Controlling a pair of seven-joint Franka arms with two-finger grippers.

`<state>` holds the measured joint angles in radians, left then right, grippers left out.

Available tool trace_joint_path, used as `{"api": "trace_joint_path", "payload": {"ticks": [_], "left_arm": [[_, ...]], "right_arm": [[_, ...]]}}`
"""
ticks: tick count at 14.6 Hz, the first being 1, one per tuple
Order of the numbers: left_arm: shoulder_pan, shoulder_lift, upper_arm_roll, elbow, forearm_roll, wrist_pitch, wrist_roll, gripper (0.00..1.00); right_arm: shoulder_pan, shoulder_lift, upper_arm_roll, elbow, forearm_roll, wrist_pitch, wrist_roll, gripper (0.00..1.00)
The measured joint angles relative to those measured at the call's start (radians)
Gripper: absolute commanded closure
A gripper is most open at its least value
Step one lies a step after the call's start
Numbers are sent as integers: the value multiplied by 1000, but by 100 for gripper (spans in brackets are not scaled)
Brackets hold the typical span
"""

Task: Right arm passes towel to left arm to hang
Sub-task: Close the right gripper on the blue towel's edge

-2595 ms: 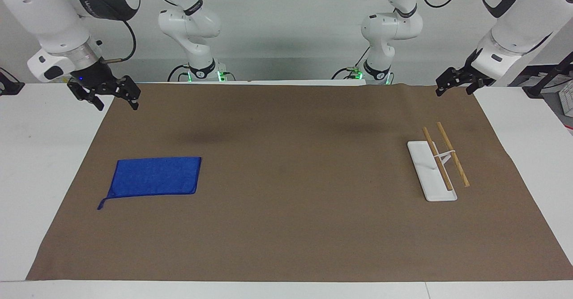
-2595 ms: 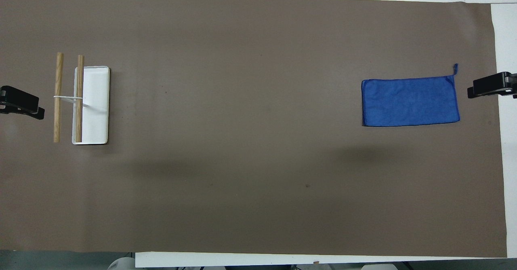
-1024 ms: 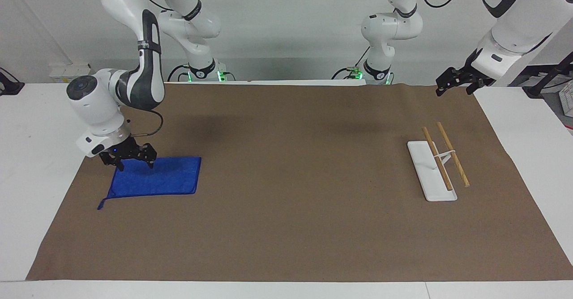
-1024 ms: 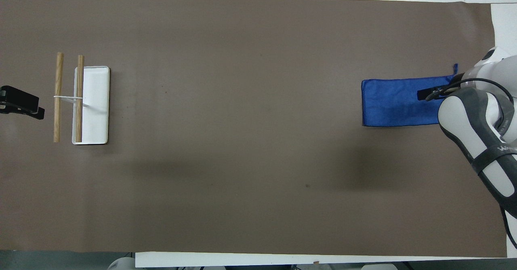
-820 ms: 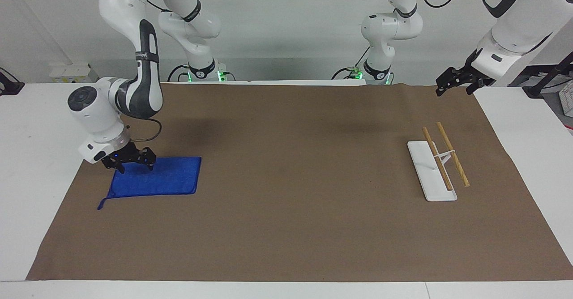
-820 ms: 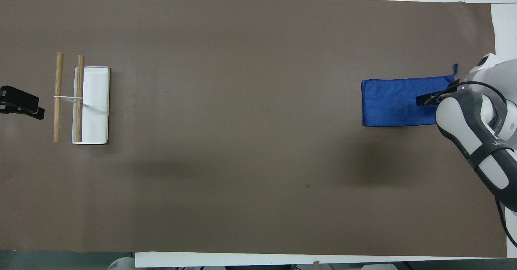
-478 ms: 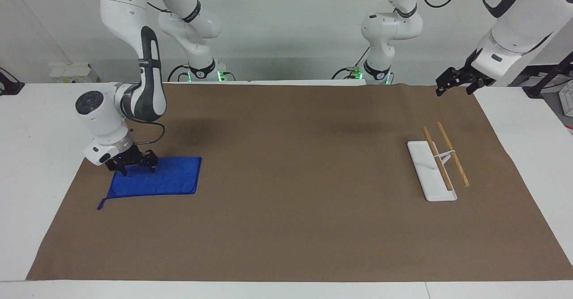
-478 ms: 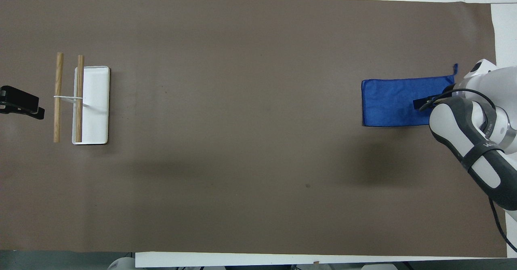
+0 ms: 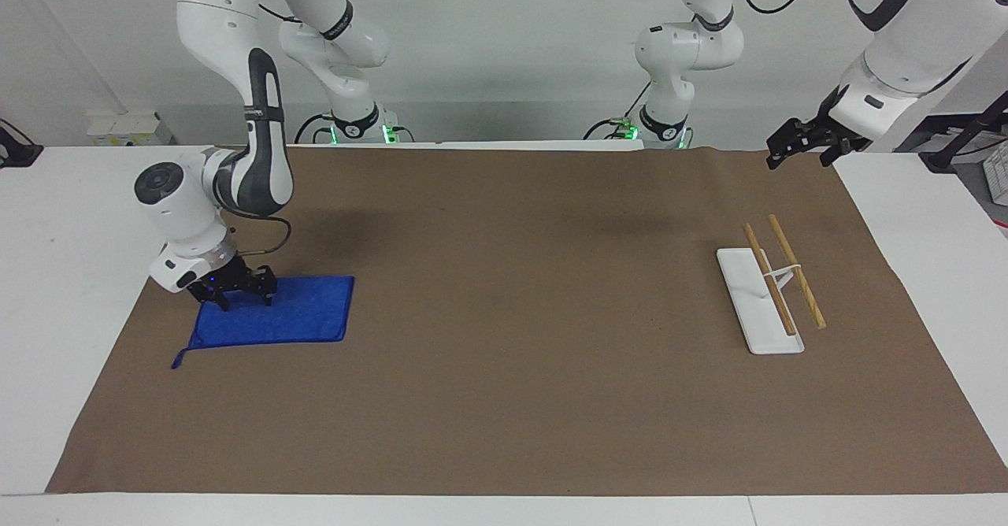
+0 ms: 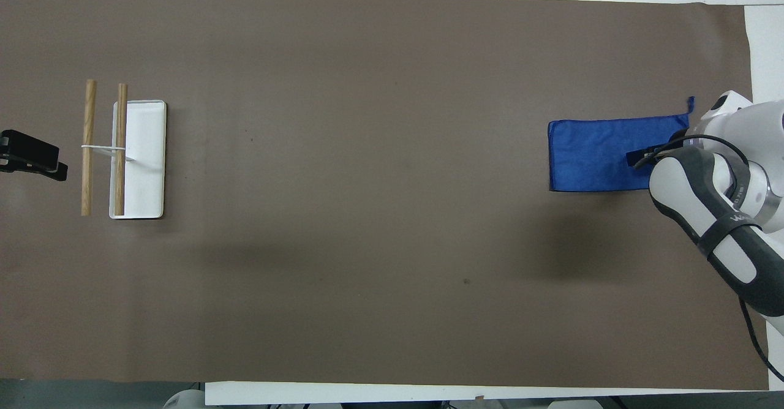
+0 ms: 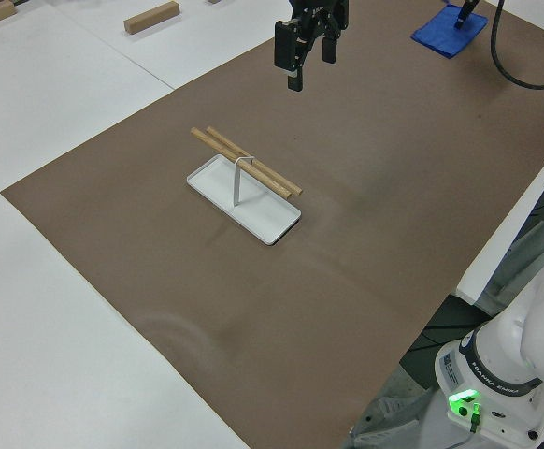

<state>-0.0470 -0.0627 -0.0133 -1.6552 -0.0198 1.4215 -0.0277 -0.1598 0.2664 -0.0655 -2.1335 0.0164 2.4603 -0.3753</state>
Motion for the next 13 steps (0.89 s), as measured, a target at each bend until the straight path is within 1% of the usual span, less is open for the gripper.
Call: {"api": "trace_joint_path", "payload": {"ticks": [3,4,5,8,9,11,13], "left_arm": [[0,0,0,0,0,0,0,0],[0,0,0,0,0,0,0,0],[0,0,0,0,0,0,0,0],[0,0,0,0,0,0,0,0],[0,0,0,0,0,0,0,0],[0,0,0,0,0,0,0,0],[0,0,0,0,0,0,0,0]], "right_arm": [[0,4,1,1,1,0,0,37],[0,4,1,1,1,0,0,42],[0,4,1,1,1,0,0,54],[0,2,2,5,1,0,0,93],[0,1,2,6,1,0,0,100],[0,-1,2,6,9,0,0,100],[-2,0,0,12,71,-15,0,100]]}}
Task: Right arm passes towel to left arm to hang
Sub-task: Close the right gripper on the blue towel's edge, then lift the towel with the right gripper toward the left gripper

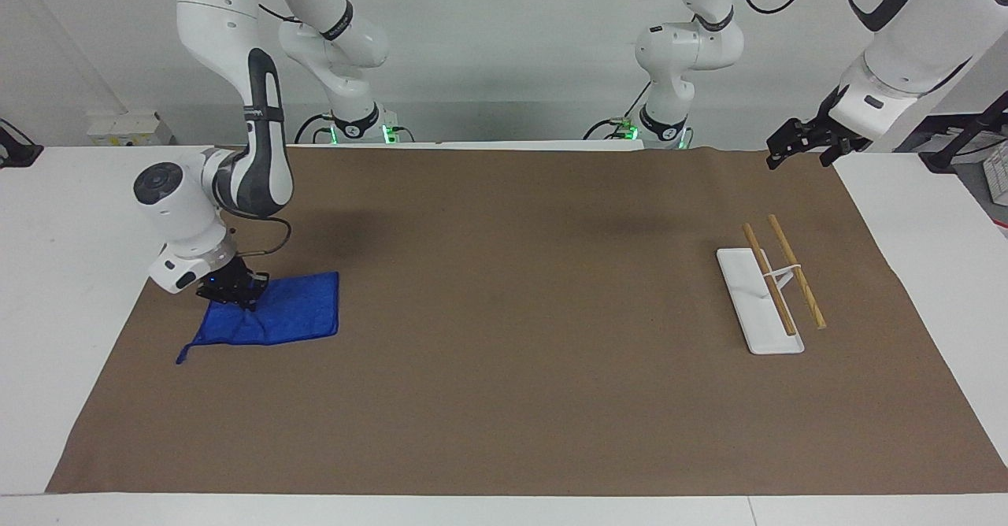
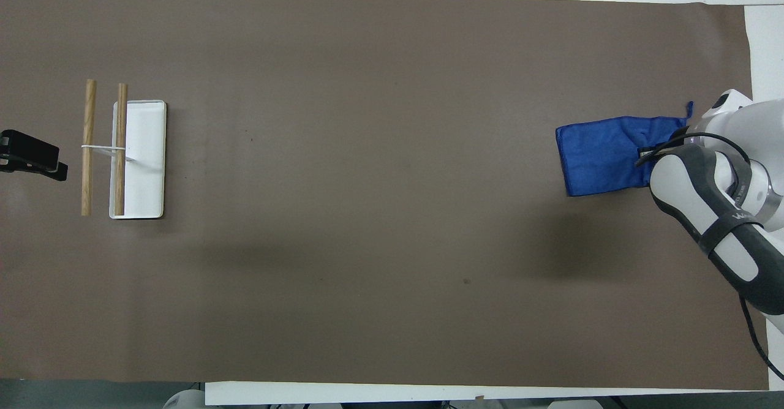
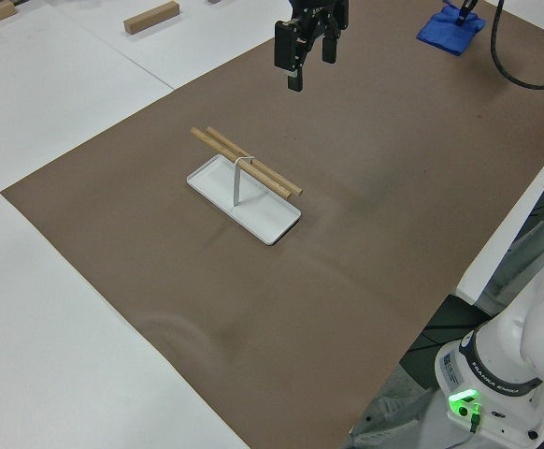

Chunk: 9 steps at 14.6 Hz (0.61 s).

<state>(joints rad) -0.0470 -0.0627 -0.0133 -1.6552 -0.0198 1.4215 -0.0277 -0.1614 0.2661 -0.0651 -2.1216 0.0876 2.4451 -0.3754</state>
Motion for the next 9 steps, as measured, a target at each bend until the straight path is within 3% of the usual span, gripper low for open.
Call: {"api": "trace_joint_path", "payload": {"ticks": [5,9], "left_arm": [[3,0,3,0,0,0,-22,0],[1,0,2,-19,-10,76,-326,0]], "right_arm": [[4,-8,16,109,84,-234,125,100],[15,-65,124,188,86,-421,391,100]]}}
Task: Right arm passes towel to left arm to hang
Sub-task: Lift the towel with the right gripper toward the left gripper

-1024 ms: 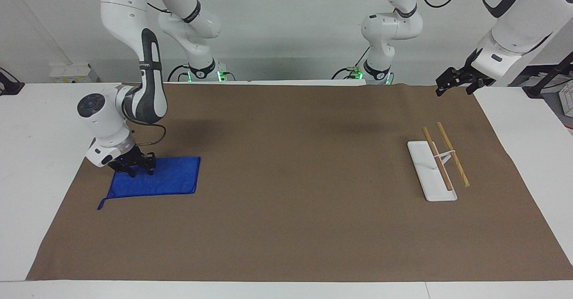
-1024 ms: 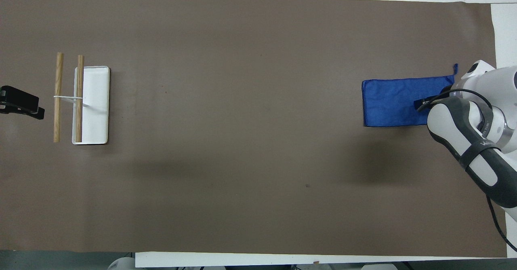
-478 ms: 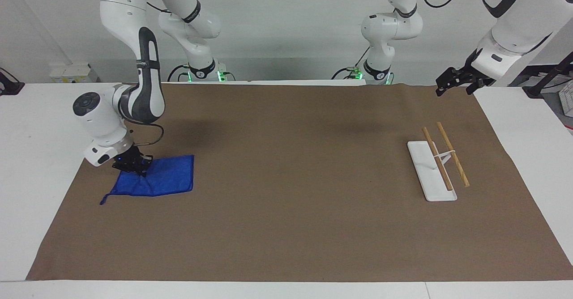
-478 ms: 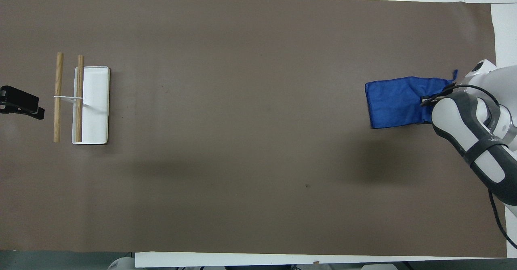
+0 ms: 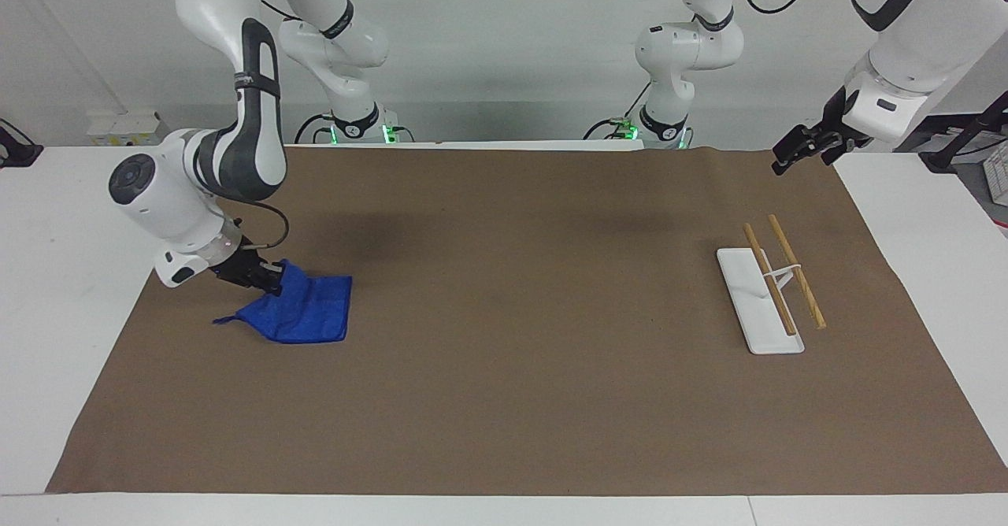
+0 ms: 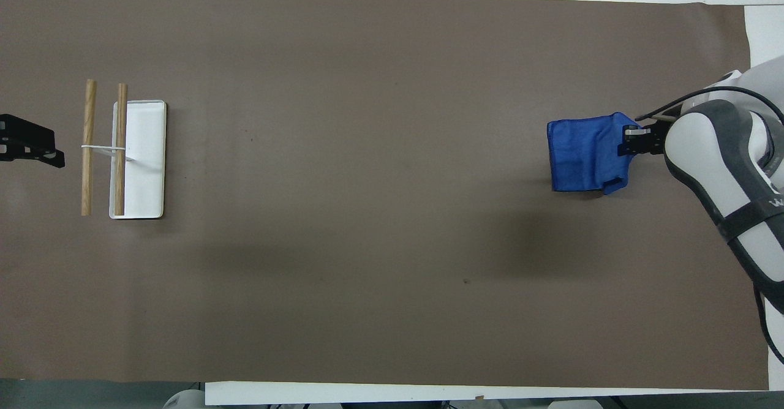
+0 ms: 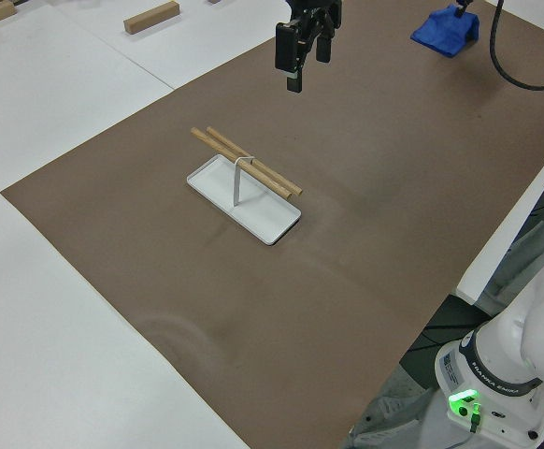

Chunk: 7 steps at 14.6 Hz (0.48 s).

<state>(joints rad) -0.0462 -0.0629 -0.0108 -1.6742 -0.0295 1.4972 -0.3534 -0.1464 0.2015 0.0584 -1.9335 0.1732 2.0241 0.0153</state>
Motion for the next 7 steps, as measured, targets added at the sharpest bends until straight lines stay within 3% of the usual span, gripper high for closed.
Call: {"api": "trace_joint_path", "payload": {"ticks": [4,7], "left_arm": [[-2,-6,-6,-74,-145,154,-400,0],[-28,-30,-15,-152,-246,301,-663,0]], "right_arm": [[24,-33,159,101,1,-160,426,100],[34,-35,326,168,11,-179,782,100]]}}
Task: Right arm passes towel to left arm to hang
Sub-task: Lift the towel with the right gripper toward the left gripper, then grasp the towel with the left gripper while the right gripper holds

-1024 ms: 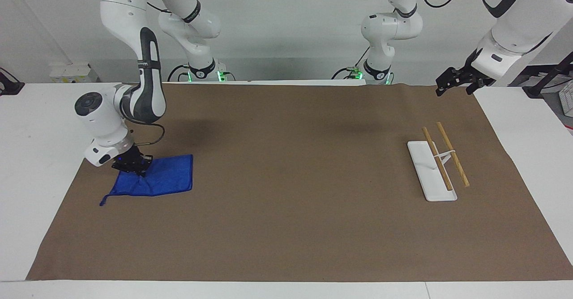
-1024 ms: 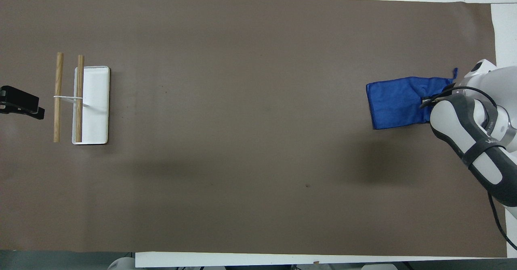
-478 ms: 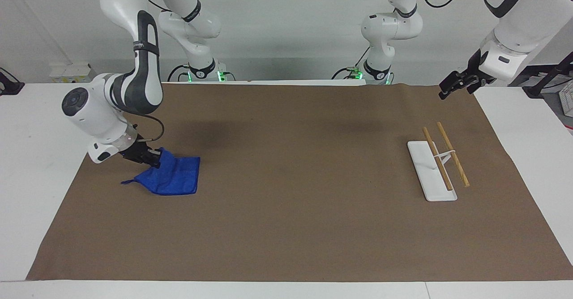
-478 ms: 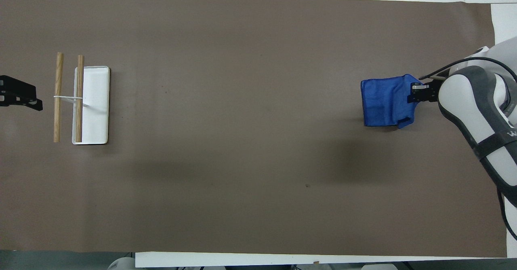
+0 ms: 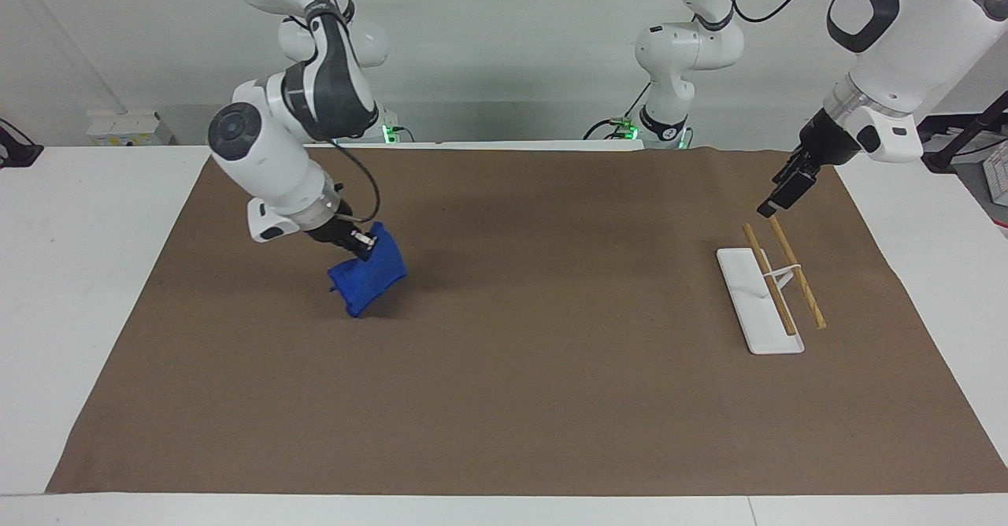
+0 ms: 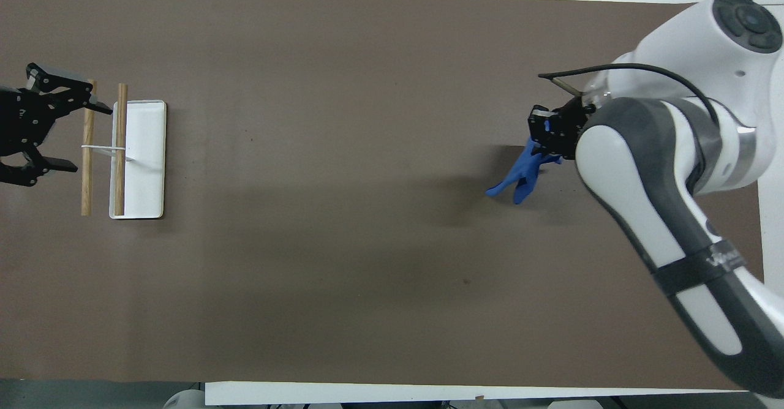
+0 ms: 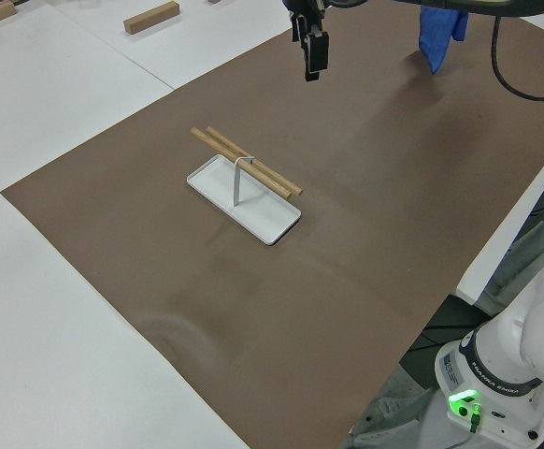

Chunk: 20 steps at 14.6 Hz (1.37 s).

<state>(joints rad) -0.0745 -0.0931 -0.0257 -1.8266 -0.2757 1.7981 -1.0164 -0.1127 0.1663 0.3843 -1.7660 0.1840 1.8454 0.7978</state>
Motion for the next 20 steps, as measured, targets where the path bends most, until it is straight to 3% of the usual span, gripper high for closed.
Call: {"api": "trace_joint_path", "payload": {"ticks": [4,8,12,17,19,20], "left_arm": [[-95,-23,-5,-92,-91,122,-275,0],[-177,-48,-8,-185,-118,183,-458,0],[-179,-88,-4,-251,-211,212,-595,0],[-181,-101,-6,-262,-227,211,-656,2],[-181,-101,-6,-263,-228,211,-659,15],[-181,-101,-6,-263,-228,211,-660,28]], "right_arm": [[5,0,147,77,231,24,256,100],[0,6,223,105,448,179,403,100],[8,41,359,108,472,410,565,100],[41,86,424,107,472,618,662,100],[41,90,427,108,472,627,666,100],[41,91,427,108,472,628,666,100]]}}
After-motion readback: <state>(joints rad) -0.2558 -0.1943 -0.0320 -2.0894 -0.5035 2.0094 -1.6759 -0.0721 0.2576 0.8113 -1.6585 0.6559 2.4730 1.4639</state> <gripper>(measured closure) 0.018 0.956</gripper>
